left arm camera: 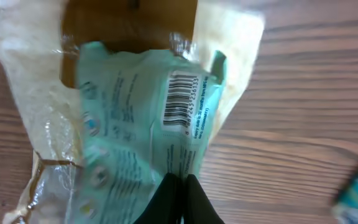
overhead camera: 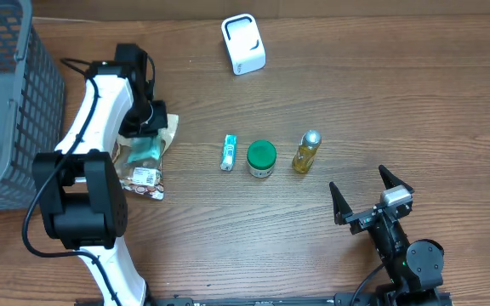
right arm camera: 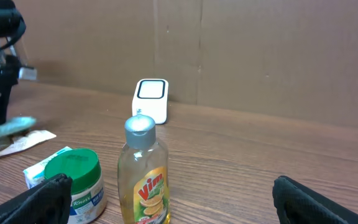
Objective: Scan the item barcode
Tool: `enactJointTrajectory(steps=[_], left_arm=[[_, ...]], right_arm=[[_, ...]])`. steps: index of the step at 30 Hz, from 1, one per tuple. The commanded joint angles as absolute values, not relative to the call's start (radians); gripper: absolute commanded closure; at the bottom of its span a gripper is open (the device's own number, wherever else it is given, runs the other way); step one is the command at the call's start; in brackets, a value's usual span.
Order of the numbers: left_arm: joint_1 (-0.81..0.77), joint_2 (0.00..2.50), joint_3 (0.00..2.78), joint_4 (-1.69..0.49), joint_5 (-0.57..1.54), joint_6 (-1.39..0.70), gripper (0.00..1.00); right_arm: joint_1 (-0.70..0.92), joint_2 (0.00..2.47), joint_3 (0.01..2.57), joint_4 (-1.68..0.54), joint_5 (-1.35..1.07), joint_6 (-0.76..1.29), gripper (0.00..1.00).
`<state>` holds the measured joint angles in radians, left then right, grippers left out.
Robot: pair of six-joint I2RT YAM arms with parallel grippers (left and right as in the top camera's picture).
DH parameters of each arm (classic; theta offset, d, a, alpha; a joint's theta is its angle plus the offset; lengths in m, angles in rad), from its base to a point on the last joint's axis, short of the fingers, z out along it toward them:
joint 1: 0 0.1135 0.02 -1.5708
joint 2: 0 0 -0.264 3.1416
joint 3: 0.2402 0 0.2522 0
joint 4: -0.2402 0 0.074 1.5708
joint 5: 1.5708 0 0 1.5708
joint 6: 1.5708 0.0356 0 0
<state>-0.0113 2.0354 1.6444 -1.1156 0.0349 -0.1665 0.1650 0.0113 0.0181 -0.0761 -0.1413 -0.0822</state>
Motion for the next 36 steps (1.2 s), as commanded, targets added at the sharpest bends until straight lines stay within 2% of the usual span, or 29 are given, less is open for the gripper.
enactJointTrajectory(steps=[1,22,36], left_arm=[[-0.016,1.977,1.702,-1.129,0.113,-0.195,0.96],[-0.164,1.967,1.702,-1.172,0.124,-0.227,0.96],[-0.198,1.967,1.697,-1.195,0.148,-0.297,0.96]], right_arm=[[0.162,0.004,0.009,-0.073,-0.132,-0.085,0.0],[0.162,0.004,0.009,-0.073,-0.132,-0.085,0.0],[0.162,0.004,0.008,-0.073,-0.132,-0.085,0.0]])
